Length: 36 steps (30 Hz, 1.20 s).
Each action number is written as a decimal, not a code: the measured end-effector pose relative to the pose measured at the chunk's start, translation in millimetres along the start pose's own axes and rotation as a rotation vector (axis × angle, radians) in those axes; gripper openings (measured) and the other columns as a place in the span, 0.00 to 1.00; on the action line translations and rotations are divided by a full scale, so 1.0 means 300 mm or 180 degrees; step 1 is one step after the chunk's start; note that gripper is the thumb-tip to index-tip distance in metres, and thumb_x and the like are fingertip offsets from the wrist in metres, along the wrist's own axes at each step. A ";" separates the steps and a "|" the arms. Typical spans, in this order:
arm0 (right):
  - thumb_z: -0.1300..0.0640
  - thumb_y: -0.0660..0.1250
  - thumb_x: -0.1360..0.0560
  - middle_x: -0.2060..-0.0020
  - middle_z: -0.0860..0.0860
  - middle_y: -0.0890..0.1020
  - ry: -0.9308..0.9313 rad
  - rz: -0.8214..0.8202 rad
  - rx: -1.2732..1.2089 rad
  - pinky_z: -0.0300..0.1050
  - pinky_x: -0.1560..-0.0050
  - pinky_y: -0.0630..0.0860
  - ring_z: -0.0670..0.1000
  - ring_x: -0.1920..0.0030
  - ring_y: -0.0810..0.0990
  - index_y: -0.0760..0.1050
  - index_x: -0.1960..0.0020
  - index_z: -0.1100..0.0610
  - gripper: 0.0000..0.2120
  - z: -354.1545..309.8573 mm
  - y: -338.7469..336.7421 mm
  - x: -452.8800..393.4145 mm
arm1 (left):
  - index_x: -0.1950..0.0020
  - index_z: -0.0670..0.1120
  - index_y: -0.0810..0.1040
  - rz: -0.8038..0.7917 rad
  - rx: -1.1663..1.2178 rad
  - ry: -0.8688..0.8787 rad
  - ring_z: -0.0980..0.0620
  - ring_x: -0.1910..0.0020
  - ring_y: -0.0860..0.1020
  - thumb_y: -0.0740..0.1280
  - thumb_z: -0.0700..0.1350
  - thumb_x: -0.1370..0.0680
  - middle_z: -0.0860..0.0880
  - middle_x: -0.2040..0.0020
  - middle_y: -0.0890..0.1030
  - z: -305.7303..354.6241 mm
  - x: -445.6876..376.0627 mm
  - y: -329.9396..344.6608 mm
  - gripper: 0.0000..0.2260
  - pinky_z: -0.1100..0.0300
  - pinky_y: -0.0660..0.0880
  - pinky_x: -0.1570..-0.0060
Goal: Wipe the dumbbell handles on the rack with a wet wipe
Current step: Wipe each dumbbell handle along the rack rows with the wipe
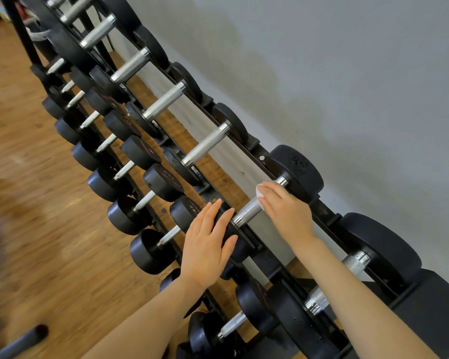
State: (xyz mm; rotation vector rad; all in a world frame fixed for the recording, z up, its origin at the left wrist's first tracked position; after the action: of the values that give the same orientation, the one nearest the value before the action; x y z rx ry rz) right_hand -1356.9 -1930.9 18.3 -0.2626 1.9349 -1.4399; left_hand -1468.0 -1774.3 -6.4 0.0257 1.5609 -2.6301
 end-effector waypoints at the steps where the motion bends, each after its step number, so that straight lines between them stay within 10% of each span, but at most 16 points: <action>1: 0.60 0.74 0.27 0.42 0.53 0.80 0.0114 0.0120 -0.0071 0.40 0.68 0.80 0.49 0.61 0.83 0.79 0.41 0.60 0.15 0.003 0.000 0.009 | 0.24 0.55 0.60 0.0012 -0.0013 0.0001 0.47 0.22 0.57 0.51 0.59 0.18 0.50 0.21 0.60 0.000 0.000 0.000 0.23 0.49 0.55 0.27; 8: 0.53 0.58 0.21 0.44 0.51 0.82 -0.0376 0.0063 -0.0223 0.37 0.68 0.79 0.49 0.59 0.84 0.80 0.41 0.59 0.16 -0.110 0.030 0.042 | 0.24 0.55 0.61 0.0025 -0.0008 0.0013 0.47 0.23 0.58 0.51 0.60 0.18 0.50 0.21 0.61 -0.001 0.003 -0.001 0.23 0.49 0.56 0.27; 22: 0.56 0.61 0.19 0.38 0.54 0.80 0.0364 0.0725 -0.0437 0.44 0.45 0.80 0.51 0.40 0.80 0.77 0.36 0.62 0.15 -0.018 0.017 0.058 | 0.24 0.54 0.61 0.0121 0.0088 0.0036 0.46 0.23 0.59 0.53 0.57 0.18 0.49 0.22 0.62 0.004 0.001 -0.001 0.22 0.48 0.58 0.28; 36: 0.56 0.61 0.19 0.35 0.54 0.78 0.0192 0.0737 -0.0680 0.44 0.45 0.80 0.50 0.39 0.79 0.75 0.34 0.60 0.16 -0.049 0.038 0.086 | 0.24 0.54 0.62 0.0071 0.0063 0.0010 0.45 0.23 0.59 0.52 0.58 0.18 0.50 0.22 0.61 -0.003 -0.001 0.006 0.23 0.47 0.56 0.28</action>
State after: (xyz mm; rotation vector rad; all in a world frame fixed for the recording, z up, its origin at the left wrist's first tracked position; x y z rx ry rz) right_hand -1382.4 -1929.5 -0.6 -0.0882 2.0943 -1.1051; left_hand -1467.6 -1774.5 -8.4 0.0482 1.5264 -2.6298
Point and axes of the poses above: each hand's wrist, its own x-axis away from the middle knuckle, its own y-axis out of the palm, z = x × y, the point moved 6 cm from there along -x, towards the middle knuckle
